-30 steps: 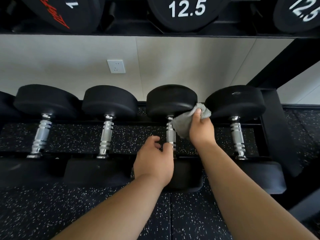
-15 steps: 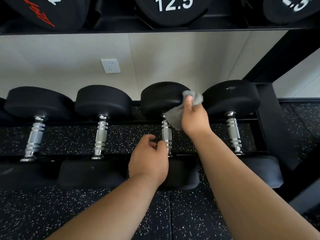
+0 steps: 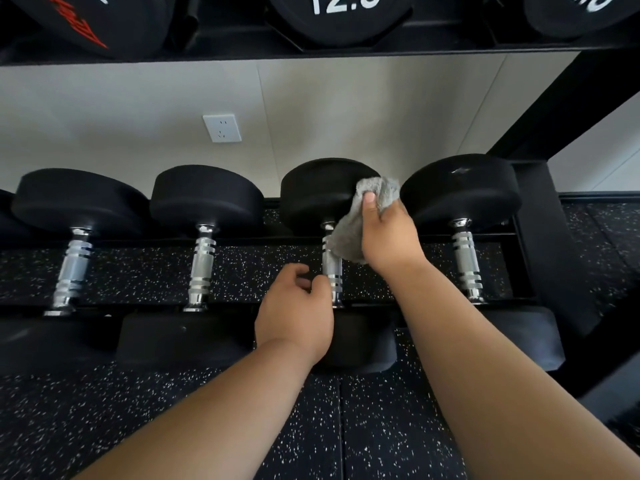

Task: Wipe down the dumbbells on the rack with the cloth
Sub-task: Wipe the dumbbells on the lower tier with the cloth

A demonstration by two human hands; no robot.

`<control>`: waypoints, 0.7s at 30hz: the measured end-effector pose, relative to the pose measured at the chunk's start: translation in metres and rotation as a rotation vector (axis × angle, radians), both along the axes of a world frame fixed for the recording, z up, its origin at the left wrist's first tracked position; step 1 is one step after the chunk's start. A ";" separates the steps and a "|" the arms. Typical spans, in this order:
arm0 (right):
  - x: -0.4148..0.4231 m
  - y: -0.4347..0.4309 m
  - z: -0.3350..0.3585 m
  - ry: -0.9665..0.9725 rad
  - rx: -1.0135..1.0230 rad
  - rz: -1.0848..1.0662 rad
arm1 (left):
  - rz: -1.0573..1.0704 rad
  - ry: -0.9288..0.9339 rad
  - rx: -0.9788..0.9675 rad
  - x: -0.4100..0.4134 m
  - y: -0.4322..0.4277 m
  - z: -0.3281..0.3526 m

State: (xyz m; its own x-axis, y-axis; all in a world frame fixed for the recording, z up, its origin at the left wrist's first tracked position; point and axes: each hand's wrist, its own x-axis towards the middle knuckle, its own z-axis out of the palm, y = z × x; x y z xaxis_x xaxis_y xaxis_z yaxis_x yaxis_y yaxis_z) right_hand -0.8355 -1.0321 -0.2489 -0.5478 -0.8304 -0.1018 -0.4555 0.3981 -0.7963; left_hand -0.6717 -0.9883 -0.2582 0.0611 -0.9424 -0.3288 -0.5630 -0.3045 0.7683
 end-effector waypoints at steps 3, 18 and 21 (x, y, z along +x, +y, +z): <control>0.021 0.008 0.008 0.224 -0.117 0.214 | 0.007 0.007 -0.008 -0.001 0.000 0.000; -0.078 0.091 0.064 0.209 -0.180 -0.258 | -0.212 -0.461 -0.229 -0.006 0.011 0.018; -0.103 0.092 0.065 0.269 -0.252 -0.331 | -0.295 -0.491 -0.175 -0.014 0.009 0.026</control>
